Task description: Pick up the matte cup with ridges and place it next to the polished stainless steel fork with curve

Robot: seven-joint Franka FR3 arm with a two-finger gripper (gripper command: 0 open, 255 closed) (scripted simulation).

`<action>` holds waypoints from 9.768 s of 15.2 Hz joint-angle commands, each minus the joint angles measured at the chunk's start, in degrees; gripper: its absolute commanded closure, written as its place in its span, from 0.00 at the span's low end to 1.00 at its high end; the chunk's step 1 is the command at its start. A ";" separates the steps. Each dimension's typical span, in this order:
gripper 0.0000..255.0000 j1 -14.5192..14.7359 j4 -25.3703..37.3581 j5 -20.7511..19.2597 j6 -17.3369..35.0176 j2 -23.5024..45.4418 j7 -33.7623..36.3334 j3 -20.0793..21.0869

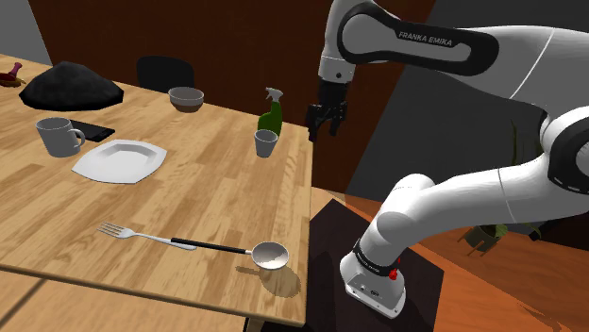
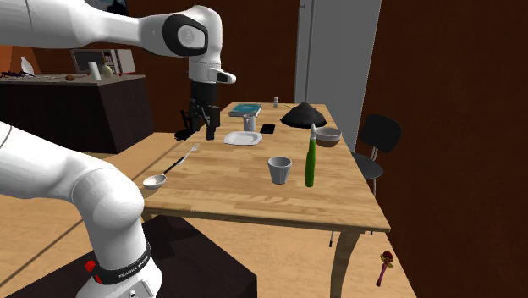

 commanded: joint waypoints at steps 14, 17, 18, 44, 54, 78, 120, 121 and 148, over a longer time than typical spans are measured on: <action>0.00 -1.27 8.39 -4.16 20.63 26.16 1.74 1.14; 0.00 -1.59 12.15 -5.39 23.86 32.51 2.47 1.29; 0.00 -1.68 13.55 -5.83 24.79 34.63 2.73 1.31; 1.00 -2.32 24.70 -9.89 34.98 54.27 5.11 0.71; 1.00 -2.32 25.35 -9.77 33.62 53.55 4.92 0.74; 1.00 -2.17 37.33 -8.81 16.46 48.27 2.85 0.95; 1.00 20.65 32.45 -3.20 9.16 40.05 51.16 28.20; 1.00 21.34 33.49 -3.45 8.92 41.02 52.73 28.99; 1.00 24.48 24.42 -7.32 24.77 49.24 60.77 31.64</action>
